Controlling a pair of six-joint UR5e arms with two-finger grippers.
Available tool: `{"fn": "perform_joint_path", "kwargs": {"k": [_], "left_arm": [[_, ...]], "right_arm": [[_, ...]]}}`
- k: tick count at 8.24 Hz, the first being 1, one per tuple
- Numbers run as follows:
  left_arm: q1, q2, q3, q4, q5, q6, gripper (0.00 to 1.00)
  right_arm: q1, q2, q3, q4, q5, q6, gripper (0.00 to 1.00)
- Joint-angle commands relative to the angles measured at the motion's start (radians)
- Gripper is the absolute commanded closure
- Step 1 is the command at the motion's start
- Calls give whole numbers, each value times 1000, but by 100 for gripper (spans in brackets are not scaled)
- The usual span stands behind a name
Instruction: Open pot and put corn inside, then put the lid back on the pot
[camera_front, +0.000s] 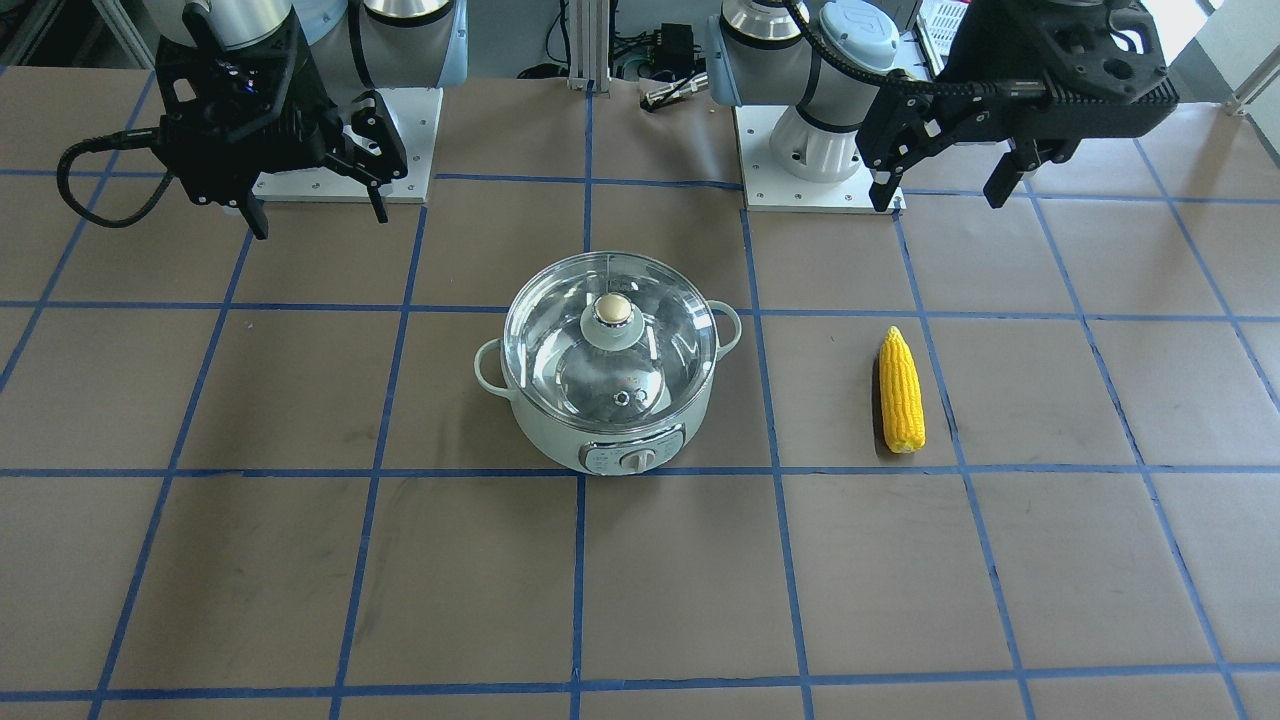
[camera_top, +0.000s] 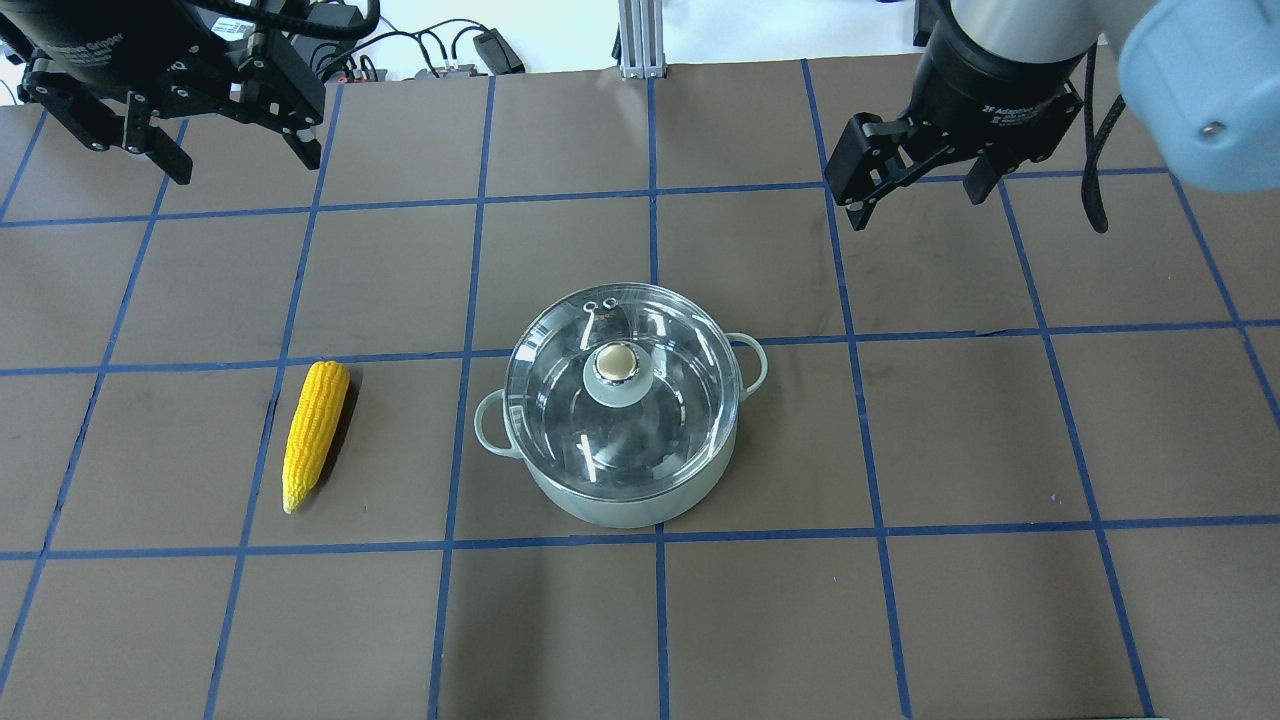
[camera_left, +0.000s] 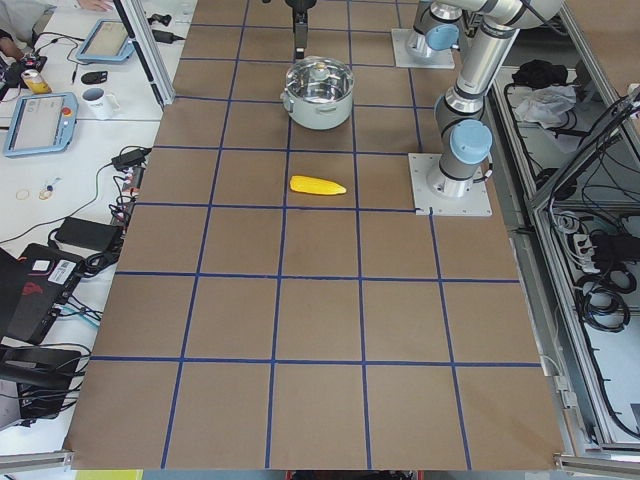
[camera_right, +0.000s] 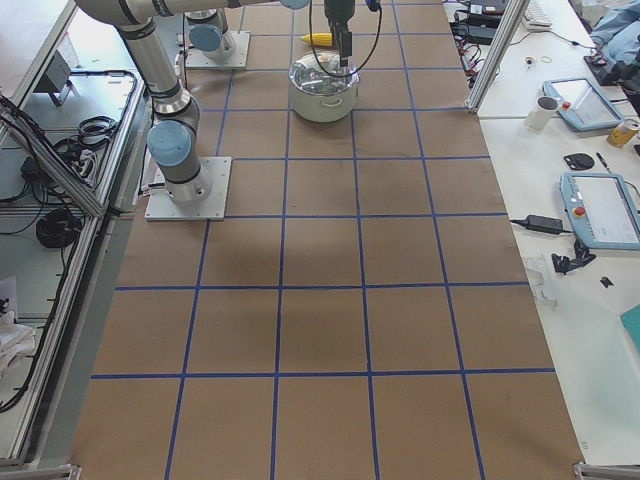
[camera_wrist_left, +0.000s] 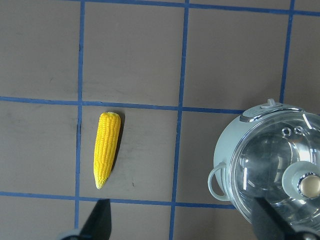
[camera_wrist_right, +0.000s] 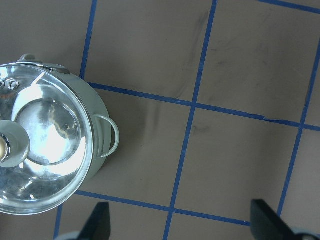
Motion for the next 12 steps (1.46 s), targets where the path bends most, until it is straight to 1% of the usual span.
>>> {"fn": "perform_joint_path", "kwargs": {"k": [1,2,4,5,6,7,8,9,10,11,12], "left_arm": [[1,-1,0,0,5,11,0],[1,-8,1,0,-1,63,0],[19,-22,-14,21,5,262,0],[25,-54,-32,38,11,326,0],[57,-85,-75,76,11,330,0],[108,-100,-145,128,9,382,0],[164,-102,-227,214,9,504,0],[218,-103,-303,267,8,567,0],[251,-111,-369,278,9,585,0],[252,-145,-399,278,12,598,0],[254,-178,-407,278,11,597,0]], "right_arm": [[9,0,2,9,4,79,0],[47,4,7,1,3,127,0],[180,41,19,-23,3,280,0],[244,75,21,-66,3,337,0],[313,110,22,-100,3,383,0],[376,150,31,-107,4,427,0],[424,194,47,-193,1,431,0],[430,225,56,-239,1,431,0],[430,262,59,-267,-3,425,0],[430,280,60,-278,-34,426,0],[429,287,70,-279,-46,423,0]]}}
